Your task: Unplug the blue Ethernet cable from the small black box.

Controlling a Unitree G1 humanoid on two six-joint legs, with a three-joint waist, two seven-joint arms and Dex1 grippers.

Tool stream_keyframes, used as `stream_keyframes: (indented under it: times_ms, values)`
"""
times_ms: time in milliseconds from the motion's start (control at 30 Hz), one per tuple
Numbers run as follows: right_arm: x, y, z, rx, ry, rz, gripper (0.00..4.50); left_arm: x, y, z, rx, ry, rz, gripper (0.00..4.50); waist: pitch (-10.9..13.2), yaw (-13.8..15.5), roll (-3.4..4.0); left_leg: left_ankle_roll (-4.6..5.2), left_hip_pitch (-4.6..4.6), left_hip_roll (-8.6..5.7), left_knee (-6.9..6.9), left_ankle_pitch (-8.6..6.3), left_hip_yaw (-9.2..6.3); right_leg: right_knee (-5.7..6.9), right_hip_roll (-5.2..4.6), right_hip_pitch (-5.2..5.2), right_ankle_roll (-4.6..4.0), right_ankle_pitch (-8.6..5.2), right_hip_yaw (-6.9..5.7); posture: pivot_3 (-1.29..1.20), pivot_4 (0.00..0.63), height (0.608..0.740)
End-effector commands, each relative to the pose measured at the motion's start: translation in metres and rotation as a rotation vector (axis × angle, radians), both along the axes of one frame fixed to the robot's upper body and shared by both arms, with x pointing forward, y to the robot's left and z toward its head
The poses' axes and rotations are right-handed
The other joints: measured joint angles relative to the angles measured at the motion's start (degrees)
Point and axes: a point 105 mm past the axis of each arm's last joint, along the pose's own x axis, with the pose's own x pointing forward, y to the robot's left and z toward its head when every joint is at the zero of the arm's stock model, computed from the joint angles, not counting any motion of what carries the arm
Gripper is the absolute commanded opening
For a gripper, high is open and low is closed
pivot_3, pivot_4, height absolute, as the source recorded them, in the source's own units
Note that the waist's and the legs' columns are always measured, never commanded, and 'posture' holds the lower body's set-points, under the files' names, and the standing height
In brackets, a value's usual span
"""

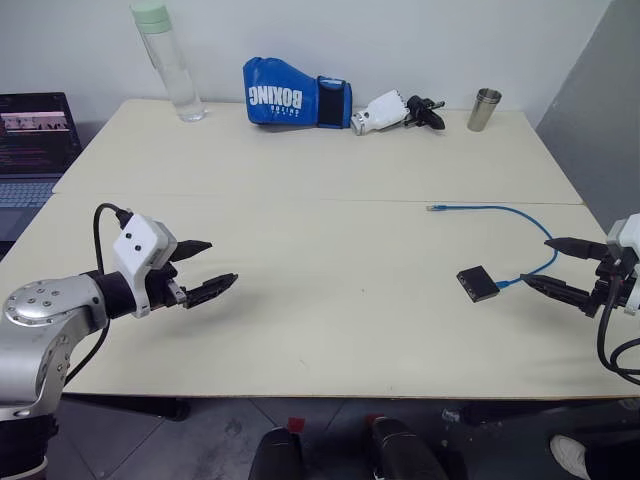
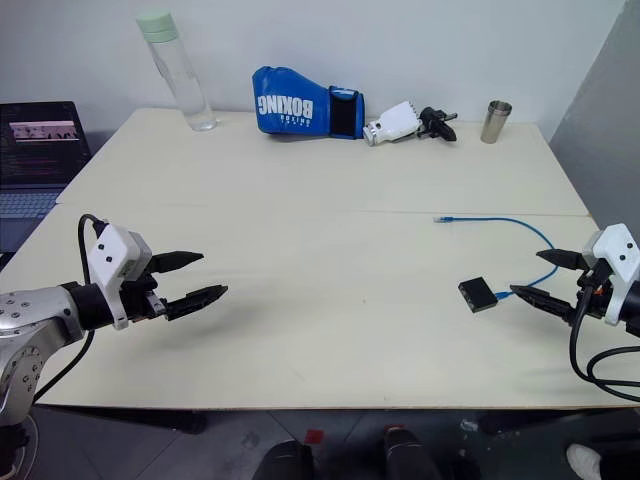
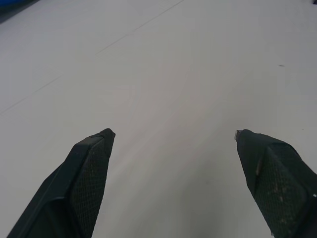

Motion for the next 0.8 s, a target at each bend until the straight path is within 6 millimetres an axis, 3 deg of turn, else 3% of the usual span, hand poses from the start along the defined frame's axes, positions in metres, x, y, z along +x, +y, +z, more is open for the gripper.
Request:
stream_keyframes:
  times_ms: [33,200,433,800]
  values:
    - [0.002,-0.007,0.016,-0.057,-0.035,-0.010,4.34,-0.001,-0.008,0.017,0.017,-0.044,-0.048,4.15,0.0,0.0,0.00,0.00,0.00,0.00,0.00,0.00,0.00,0.00,0.00,0.00,0.00,0.00,0.00,0.00,0.150,0.740]
    - [0.004,-0.010,0.010,-0.142,-0.003,0.011,4.34,-0.005,-0.019,0.017,0.088,-0.047,-0.138,4.15,0.0,0.0,0.00,0.00,0.01,0.00,0.00,0.00,0.01,0.00,0.00,0.00,0.00,0.00,-0.03,0.00,0.150,0.740]
    - [0.023,-0.008,-0.008,-0.336,0.037,0.086,4.34,-0.020,-0.055,0.014,0.074,0.002,-0.336,4.15,0.0,0.0,0.02,0.00,0.02,0.01,0.03,0.00,0.04,0.01,0.00,0.00,0.00,0.00,-0.19,0.00,0.150,0.740]
    - [0.055,-0.017,-0.043,-0.637,0.215,0.239,4.34,-0.020,-0.076,0.018,0.106,-0.028,-0.423,4.15,0.1,-0.1,0.13,0.00,0.06,0.04,0.04,0.00,0.11,0.02,0.00,-0.03,-0.09,-0.03,-0.20,0.00,0.150,0.740]
